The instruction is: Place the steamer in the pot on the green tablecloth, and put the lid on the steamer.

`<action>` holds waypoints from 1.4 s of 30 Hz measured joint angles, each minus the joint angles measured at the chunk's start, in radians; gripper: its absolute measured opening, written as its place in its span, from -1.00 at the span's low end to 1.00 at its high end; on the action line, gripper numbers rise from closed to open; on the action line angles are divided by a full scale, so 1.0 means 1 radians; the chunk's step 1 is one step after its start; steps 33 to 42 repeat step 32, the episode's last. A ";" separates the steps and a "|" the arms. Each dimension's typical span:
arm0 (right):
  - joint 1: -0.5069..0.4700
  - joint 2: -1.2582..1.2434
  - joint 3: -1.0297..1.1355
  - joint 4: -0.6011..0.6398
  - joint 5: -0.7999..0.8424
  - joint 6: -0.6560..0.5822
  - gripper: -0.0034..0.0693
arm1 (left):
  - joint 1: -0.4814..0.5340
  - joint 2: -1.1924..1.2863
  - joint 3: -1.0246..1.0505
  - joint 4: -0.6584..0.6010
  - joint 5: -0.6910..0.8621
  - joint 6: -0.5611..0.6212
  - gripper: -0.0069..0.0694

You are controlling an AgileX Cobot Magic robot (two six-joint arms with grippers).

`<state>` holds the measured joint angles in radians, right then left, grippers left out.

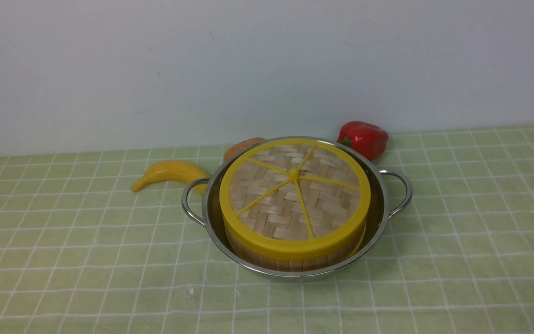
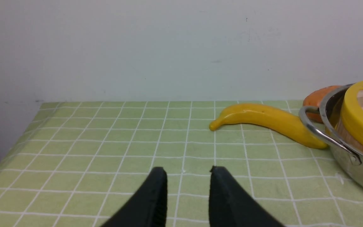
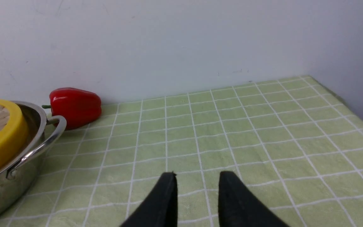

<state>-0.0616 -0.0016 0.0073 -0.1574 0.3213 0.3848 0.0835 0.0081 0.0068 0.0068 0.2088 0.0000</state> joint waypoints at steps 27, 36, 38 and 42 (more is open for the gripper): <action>0.000 0.000 0.000 0.000 0.000 0.000 -0.25 | 0.000 0.000 0.000 0.000 0.000 0.000 -0.29; 0.000 0.000 0.000 0.000 0.000 0.000 -0.25 | 0.000 0.000 0.000 0.000 0.000 0.000 -0.29; 0.000 0.000 0.000 0.000 0.000 0.000 -0.25 | 0.000 0.000 0.000 0.000 0.000 0.000 -0.29; 0.000 0.000 0.000 0.000 0.000 0.000 -0.25 | 0.000 0.000 0.000 0.000 0.000 0.000 -0.29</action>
